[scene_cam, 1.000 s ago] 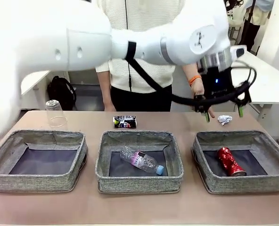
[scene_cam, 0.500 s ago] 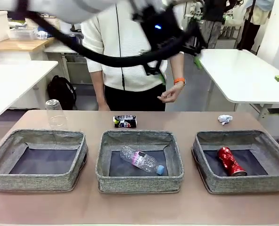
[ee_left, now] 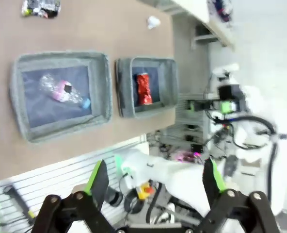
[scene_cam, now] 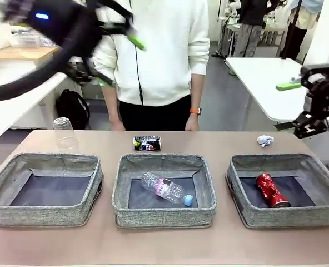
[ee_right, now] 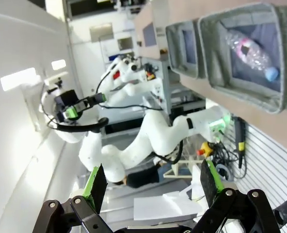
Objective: Sort the waste into the appropriate baskets.
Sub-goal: Place the picked waste into the Fabric basket indicated by the person.
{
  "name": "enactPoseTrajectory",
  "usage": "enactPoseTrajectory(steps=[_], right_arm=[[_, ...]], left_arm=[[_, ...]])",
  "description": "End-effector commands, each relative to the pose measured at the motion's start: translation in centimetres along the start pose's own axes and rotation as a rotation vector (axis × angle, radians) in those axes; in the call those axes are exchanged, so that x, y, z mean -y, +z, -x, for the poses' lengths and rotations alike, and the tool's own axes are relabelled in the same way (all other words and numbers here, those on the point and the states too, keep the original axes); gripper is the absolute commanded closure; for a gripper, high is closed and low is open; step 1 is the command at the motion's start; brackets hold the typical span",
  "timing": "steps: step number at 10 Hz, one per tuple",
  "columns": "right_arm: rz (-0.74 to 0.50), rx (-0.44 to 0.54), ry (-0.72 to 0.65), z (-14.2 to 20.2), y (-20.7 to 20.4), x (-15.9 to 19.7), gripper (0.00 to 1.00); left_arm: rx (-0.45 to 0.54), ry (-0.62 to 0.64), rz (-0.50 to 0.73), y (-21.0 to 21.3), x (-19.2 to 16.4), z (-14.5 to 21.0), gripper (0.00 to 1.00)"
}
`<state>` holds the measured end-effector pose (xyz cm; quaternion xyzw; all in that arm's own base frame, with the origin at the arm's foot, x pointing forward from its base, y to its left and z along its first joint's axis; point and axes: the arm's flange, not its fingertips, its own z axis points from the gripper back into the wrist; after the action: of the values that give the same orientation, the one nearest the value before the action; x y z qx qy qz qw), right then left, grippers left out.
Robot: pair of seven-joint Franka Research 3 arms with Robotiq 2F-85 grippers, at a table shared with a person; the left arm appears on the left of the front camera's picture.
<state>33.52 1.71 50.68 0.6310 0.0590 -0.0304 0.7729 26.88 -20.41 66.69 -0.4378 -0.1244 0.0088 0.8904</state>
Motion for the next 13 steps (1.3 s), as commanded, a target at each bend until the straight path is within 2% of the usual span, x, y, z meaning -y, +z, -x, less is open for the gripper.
enactPoseTrajectory(steps=[1,3,4,6,7,8,9,13], right_arm=[[-0.094,-0.019,-0.057,-1.0,0.1,-2.0,0.00],[-0.172,-0.022,-0.079,-0.8,1.1,-3.4,0.00],[-0.205,0.021,-0.117,-0.7,1.7,-4.1,0.00],[-0.233,0.018,-0.117,-0.1,2.2,-4.7,0.00],[-0.226,0.016,-0.113,0.1,2.3,-4.7,0.00],[-0.200,0.040,-0.131,-0.1,2.3,-4.4,0.00],[-0.204,0.021,-0.093,-0.5,2.4,-4.1,0.00],[-0.204,0.021,-0.093,-0.5,2.4,-4.1,0.00]], left_arm=[[-0.105,-0.039,0.083,4.8,-6.2,1.5,0.00],[-0.141,-0.091,0.162,7.8,-12.3,1.6,0.00],[-0.107,-0.082,0.266,7.3,-15.3,1.1,0.00],[-0.090,-0.038,0.377,5.3,-18.5,0.0,0.00],[-0.071,-0.056,0.435,4.5,-19.8,-0.4,0.00],[-0.051,-0.007,0.525,4.1,-20.7,-0.9,0.00],[-0.062,-0.031,0.369,7.2,-19.2,-1.0,0.00],[-0.062,-0.031,0.369,7.2,-19.2,-1.0,0.00]])
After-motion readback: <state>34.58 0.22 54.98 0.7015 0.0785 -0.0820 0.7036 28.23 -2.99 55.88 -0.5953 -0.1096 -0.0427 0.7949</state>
